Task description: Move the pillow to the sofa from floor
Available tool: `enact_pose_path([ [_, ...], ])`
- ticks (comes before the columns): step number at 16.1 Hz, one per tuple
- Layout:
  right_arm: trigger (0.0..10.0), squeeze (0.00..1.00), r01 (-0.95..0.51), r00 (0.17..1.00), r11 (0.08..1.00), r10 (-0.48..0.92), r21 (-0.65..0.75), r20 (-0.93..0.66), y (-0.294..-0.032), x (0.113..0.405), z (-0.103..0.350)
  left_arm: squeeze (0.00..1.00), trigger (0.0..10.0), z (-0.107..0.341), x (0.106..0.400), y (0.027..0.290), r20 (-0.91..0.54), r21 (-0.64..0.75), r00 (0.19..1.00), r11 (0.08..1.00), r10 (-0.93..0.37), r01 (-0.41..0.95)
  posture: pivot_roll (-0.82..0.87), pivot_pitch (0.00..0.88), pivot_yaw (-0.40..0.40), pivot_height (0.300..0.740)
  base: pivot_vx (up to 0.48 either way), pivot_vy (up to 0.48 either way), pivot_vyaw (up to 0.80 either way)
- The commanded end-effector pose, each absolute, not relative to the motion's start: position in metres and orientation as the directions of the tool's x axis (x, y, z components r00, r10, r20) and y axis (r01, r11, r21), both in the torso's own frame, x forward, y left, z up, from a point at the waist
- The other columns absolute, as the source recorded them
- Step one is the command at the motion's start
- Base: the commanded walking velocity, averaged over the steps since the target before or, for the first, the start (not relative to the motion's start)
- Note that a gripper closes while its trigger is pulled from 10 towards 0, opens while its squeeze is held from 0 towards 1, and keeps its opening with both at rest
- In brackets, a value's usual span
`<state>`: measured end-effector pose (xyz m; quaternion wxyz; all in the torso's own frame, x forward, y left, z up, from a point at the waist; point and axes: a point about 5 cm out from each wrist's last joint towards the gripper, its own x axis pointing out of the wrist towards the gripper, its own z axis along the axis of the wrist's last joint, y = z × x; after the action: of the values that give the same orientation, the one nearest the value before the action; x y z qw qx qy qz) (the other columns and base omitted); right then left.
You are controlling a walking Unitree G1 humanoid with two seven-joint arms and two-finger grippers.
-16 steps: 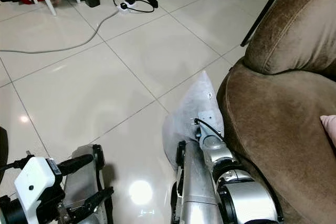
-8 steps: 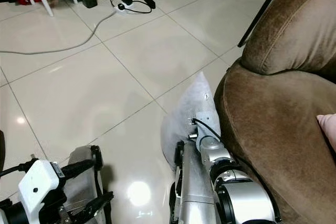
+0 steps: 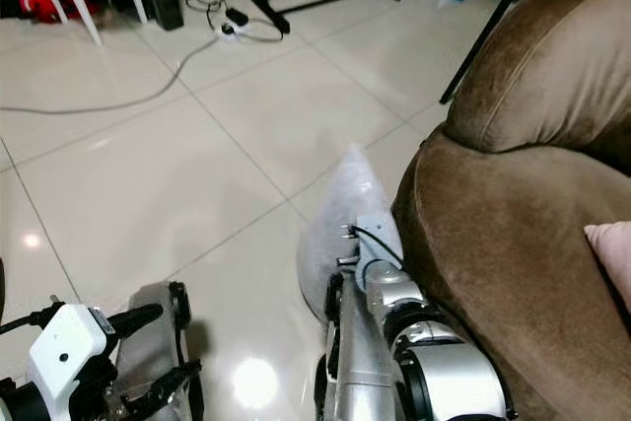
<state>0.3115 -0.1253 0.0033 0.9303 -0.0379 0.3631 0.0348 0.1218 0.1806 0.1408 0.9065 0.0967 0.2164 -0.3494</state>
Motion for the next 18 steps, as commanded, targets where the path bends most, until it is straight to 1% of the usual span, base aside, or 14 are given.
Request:
enact_pose_path([
  [1, 0.0, 0.00, -0.105, 0.701, 0.994, 0.083, 0.012, -0.708, -0.115, 0.302, -0.006, 0.05, 10.0, 0.139, 0.123, 0.182, -0.463, 0.033, 0.665, 0.738, -0.586, 0.674, 0.16, 0.066, -0.076, 0.497, 0.000, 0.000, 0.00],
  [3, 0.0, 0.00, -0.114, 0.721, 0.992, 0.125, 0.062, -0.682, -0.104, 0.307, 0.000, 0.05, 10.0, 0.135, 0.128, 0.185, -0.464, 0.065, 0.687, 0.751, -0.560, 0.657, 0.16, 0.029, -0.073, 0.497, 0.000, 0.000, 0.00],
  [5, 0.0, 0.00, -0.088, 0.760, 0.975, 0.199, 0.205, -0.619, -0.091, 0.318, 0.014, 0.05, 10.0, 0.129, 0.137, 0.194, -0.479, 0.154, 0.738, 0.782, -0.476, 0.604, 0.16, 0.000, -0.077, 0.497, 0.000, 0.000, 0.00],
  [6, 0.0, 0.00, -0.018, 0.782, 0.940, 0.226, 0.341, -0.581, -0.087, 0.325, 0.023, 0.05, 10.0, 0.131, 0.143, 0.200, -0.449, 0.205, 0.792, 0.816, -0.413, 0.541, 0.15, 0.000, -0.077, 0.497, 0.000, 0.000, 0.00],
  [7, 0.0, 0.00, 0.067, 0.821, 0.848, 0.253, 0.526, -0.513, -0.087, 0.336, 0.038, 0.05, 10.0, 0.134, 0.156, 0.206, -0.377, 0.233, 0.868, 0.875, -0.322, 0.425, 0.12, 0.000, -0.073, 0.497, 0.000, 0.000, 0.00],
  [8, 0.0, 0.00, 0.059, 0.835, 0.827, 0.266, 0.559, -0.481, -0.088, 0.341, 0.044, 0.05, 10.0, 0.136, 0.160, 0.206, -0.351, 0.229, 0.887, 0.891, -0.301, 0.393, 0.12, 0.000, -0.073, 0.497, 0.000, 0.000, 0.00],
  [9, 0.0, 0.00, 0.060, 0.865, 0.773, 0.275, 0.632, -0.419, -0.092, 0.348, 0.057, 0.05, 10.0, 0.140, 0.165, 0.205, -0.308, 0.228, 0.910, 0.908, -0.276, 0.352, 0.10, 0.000, -0.070, 0.497, 0.000, 0.000, 0.00],
  [11, 0.0, 0.00, 0.001, 0.933, 0.707, 0.253, 0.707, -0.255, -0.110, 0.354, 0.102, 0.05, 10.0, 0.150, 0.173, 0.201, -0.224, 0.209, 0.953, 0.945, -0.203, 0.250, 0.05, 0.000, -0.068, 0.497, 0.000, 0.000, 0.00],
  [12, 0.0, 0.00, -0.049, 0.958, 0.704, 0.233, 0.708, -0.165, -0.119, 0.345, 0.135, 0.05, 10.0, 0.151, 0.174, 0.199, -0.204, 0.216, 0.964, 0.952, -0.171, 0.215, 0.04, 0.000, -0.066, 0.497, 0.000, 0.000, 0.00],
  [14, 0.0, 0.00, -0.121, 0.976, 0.722, 0.213, 0.681, -0.052, -0.131, 0.328, 0.170, 0.05, 10.0, 0.151, 0.176, 0.192, -0.190, 0.248, 0.968, 0.946, -0.166, 0.211, 0.03, 0.000, -0.063, 0.497, 0.000, 0.000, 0.00],
  [15, 10.0, 0.00, -0.174, 0.969, 0.747, 0.247, 0.641, -0.026, -0.138, 0.312, 0.183, 0.05, 10.0, 0.153, 0.184, 0.190, -0.157, 0.247, 0.977, 0.952, -0.142, 0.179, 0.02, 0.000, -0.060, 0.497, 0.000, 0.000, 0.00],
  [16, 10.0, 0.00, -0.226, 0.962, 0.751, 0.271, 0.620, 0.022, -0.140, 0.304, 0.188, 0.05, 10.0, 0.155, 0.186, 0.191, -0.141, 0.260, 0.982, 0.952, -0.127, 0.161, 0.02, 0.000, -0.057, 0.497, 0.000, 0.000, 0.00],
  [17, 10.0, 0.00, -0.298, 0.944, 0.828, 0.330, 0.475, 0.017, -0.139, 0.278, 0.187, 0.05, 10.0, 0.158, 0.194, 0.193, -0.094, 0.294, 0.993, 0.951, -0.072, 0.097, -0.01, 0.000, -0.032, 0.497, 0.000, 0.000, 0.00],
  [18, 10.0, 0.00, -0.296, 0.946, 0.842, 0.324, 0.451, 0.014, -0.138, 0.268, 0.184, 0.05, 10.0, 0.161, 0.197, 0.194, -0.068, 0.285, 0.997, 0.957, -0.035, 0.053, -0.02, 0.000, -0.026, 0.507, 0.000, 0.000, 0.00],
])
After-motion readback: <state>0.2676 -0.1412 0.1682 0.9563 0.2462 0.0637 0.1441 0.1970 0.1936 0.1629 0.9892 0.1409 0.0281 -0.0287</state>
